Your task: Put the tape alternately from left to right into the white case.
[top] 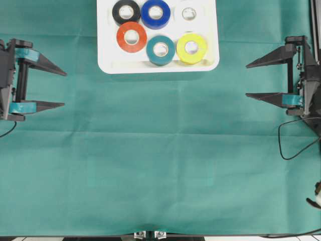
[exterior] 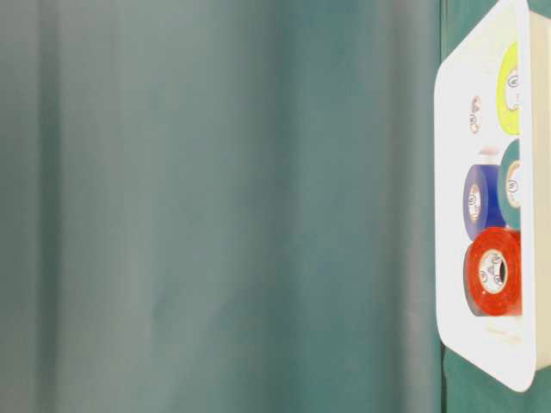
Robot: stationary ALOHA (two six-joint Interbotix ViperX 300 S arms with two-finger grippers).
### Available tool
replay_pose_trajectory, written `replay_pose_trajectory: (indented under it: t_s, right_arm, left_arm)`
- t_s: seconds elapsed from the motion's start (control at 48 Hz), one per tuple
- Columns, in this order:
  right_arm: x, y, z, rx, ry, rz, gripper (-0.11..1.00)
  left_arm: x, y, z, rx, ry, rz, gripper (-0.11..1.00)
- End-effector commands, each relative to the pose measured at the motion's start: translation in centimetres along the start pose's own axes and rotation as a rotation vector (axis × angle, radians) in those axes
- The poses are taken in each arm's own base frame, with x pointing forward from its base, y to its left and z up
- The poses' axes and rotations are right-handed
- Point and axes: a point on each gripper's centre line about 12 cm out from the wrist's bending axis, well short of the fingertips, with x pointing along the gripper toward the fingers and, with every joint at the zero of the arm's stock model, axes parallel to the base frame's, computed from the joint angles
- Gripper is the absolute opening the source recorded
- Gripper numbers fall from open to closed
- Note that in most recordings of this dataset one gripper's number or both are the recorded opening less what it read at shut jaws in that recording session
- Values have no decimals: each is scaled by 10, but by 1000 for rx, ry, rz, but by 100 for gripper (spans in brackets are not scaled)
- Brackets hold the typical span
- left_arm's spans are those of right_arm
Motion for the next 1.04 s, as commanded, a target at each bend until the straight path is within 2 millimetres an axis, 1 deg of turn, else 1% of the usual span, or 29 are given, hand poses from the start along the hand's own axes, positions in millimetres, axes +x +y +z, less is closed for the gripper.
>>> replay_pose_trajectory:
  t_s: [0.0,0.375,0.521,0.75,1.021]
  right_arm:
    - [-2,-1,3,7,-9,-8,86]
    - [-10,-3,-1,8,-28,-28,86]
    - [-12,-3,-6,17,-27,-29,86]
    - [-13,-3,-11,35,-22,-29,86]
    - [-13,-3,-16,37,-12,-29,86]
  left_arm:
    - [-6,2,-2,-10,-28,14,39]
    - [-36,4,-12,-30,-155,42,39]
    - [-44,4,-16,-61,-192,50,39]
    - [-48,4,-26,-89,-190,50,39]
    - [-48,3,-26,-82,-193,50,39]
